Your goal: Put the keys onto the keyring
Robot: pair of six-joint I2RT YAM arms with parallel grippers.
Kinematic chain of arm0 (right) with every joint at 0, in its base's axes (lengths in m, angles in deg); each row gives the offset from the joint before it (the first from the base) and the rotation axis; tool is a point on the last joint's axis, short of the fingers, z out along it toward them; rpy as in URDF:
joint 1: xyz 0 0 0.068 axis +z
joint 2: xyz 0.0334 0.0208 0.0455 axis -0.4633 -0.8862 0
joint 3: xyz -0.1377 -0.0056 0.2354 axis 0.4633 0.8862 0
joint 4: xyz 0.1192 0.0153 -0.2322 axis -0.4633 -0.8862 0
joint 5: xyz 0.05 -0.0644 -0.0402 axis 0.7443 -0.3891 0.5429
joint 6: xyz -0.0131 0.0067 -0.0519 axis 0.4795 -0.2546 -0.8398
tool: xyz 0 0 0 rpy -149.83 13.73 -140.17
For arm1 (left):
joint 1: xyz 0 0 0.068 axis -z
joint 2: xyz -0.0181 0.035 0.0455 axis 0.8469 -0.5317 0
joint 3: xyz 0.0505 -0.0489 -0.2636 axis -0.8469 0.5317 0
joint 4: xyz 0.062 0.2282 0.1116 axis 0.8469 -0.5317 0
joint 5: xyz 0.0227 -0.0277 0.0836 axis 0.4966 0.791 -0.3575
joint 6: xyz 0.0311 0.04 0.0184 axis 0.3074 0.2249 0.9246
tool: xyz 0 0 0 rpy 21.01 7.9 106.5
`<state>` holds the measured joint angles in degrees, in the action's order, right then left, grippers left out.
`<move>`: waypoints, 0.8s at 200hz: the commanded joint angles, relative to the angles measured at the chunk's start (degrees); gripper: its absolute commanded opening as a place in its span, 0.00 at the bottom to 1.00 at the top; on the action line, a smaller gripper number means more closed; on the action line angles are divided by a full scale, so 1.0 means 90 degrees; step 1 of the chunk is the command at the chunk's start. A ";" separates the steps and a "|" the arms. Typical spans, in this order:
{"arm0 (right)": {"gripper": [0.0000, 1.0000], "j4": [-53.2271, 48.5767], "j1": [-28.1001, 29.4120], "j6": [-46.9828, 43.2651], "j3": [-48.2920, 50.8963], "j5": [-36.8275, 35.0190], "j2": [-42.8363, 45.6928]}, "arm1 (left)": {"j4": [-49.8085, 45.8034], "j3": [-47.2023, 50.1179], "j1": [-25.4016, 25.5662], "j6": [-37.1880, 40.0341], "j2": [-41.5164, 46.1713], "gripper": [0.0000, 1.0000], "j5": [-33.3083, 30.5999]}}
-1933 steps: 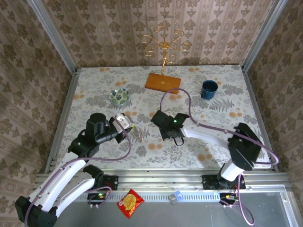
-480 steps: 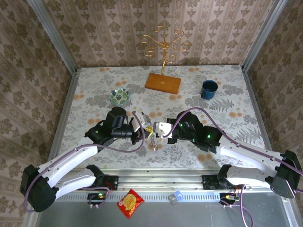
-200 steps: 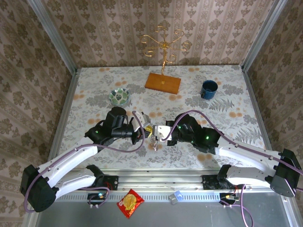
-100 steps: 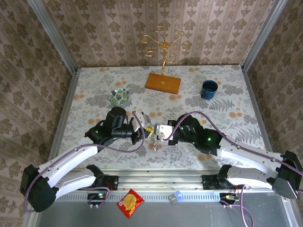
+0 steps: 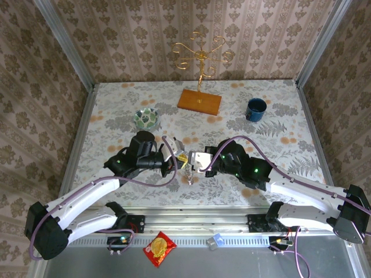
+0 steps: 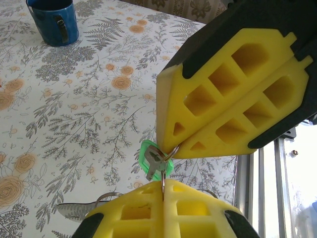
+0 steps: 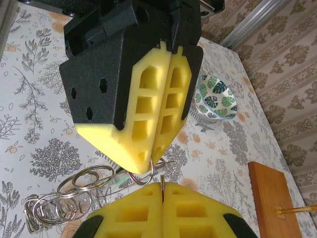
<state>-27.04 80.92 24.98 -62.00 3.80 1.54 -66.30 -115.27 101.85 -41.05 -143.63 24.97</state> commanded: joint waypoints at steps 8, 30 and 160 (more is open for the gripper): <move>0.00 -0.0091 0.0033 0.0051 0.0004 0.0175 -0.0044 | 0.0294 -0.0192 0.0047 -0.0070 0.0065 0.00 0.0109; 0.00 -0.0138 0.0042 0.0069 -0.0028 0.0260 -0.0074 | 0.0292 -0.0205 0.0045 -0.0076 0.0061 0.00 0.0116; 0.00 -0.0266 0.0052 0.0117 -0.0119 0.0496 -0.0171 | 0.0349 -0.0211 0.0044 -0.0091 0.0060 0.00 0.0094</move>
<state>-28.18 80.90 25.01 -62.02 5.17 0.90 -66.39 -115.27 101.85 -41.05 -143.63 24.94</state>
